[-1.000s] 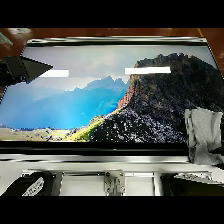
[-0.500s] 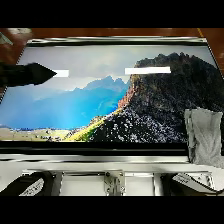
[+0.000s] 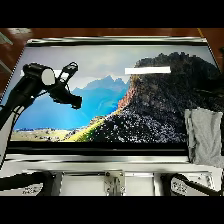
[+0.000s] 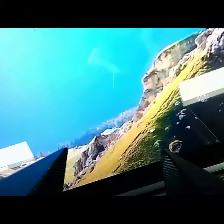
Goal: Fold the shirts.
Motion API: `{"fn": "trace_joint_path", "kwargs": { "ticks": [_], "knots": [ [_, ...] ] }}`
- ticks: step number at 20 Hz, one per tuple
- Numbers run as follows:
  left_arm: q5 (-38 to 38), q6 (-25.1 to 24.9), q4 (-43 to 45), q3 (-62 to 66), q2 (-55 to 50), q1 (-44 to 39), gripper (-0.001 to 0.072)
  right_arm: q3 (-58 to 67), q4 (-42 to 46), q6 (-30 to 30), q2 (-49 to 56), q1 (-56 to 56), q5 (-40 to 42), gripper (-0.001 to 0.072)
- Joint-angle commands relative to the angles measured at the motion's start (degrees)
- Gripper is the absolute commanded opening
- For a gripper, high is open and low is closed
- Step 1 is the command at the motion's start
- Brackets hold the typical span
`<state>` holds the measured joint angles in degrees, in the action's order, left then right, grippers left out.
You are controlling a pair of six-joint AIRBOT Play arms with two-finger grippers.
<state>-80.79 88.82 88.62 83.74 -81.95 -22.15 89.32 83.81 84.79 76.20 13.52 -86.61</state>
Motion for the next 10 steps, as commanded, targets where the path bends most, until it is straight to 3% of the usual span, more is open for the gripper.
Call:
{"fn": "trace_joint_path", "kwargs": {
  "ticks": [1,10],
  "knots": [
    [0.24,0.59,1.81,0.59,-1.9,-1.68,0.071,-0.66,2.64,1.25,1.62,-8.55,-3.56,0.0601],
    [1.75,0.44,1.77,0.59,-1.9,-1.68,0.0709,-0.63,-2.47,2.32,1.6,-10.99,-2.97,0.0601]
  ]
}}
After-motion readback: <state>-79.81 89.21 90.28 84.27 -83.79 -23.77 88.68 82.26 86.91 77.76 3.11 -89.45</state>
